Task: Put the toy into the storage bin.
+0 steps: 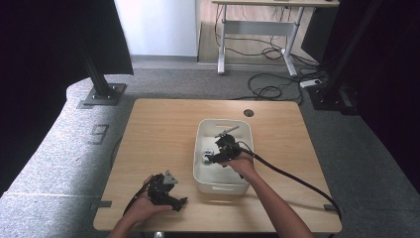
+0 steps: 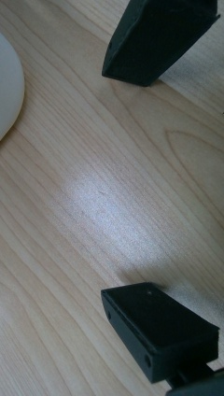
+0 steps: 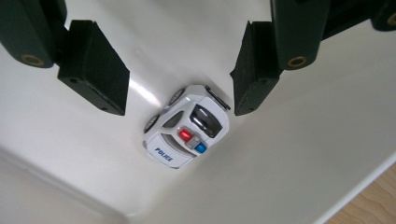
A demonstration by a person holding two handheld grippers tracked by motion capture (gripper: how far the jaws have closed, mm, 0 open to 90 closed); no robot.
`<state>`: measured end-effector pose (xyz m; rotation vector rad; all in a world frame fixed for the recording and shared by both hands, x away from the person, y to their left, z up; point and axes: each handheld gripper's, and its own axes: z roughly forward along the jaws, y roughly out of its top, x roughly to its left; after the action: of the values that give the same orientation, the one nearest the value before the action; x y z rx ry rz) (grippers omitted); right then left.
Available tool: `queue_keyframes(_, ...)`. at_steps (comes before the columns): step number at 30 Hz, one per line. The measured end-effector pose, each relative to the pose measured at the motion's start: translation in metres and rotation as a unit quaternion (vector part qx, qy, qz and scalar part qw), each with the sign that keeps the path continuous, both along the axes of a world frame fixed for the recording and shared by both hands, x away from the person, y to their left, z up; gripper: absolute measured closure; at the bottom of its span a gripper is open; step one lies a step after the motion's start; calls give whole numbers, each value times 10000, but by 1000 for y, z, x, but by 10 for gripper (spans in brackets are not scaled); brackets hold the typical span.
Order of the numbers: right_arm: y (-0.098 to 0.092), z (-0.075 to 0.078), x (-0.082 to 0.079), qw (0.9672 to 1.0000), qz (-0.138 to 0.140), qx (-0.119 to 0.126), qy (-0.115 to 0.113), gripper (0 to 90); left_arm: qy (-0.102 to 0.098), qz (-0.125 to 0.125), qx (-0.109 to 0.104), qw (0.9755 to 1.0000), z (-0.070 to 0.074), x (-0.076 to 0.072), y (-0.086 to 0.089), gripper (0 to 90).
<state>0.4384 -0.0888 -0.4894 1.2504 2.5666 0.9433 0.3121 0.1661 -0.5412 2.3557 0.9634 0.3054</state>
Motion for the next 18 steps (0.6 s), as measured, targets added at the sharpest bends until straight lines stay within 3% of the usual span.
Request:
queue_keyframes(8,-13,18,-9,9992,77,-8,-385,346,-3,6,-3,10000,0,0,0,0)
queue_keyframes(14,-23,27,-18,9982,98,-89,-582,345,-15,12,-2,10000,0,0,0,0)
queue_keyframes(18,-33,35,-23,9976,39,-6,-688,345,-16,17,-1,10000,0,0,0,0)
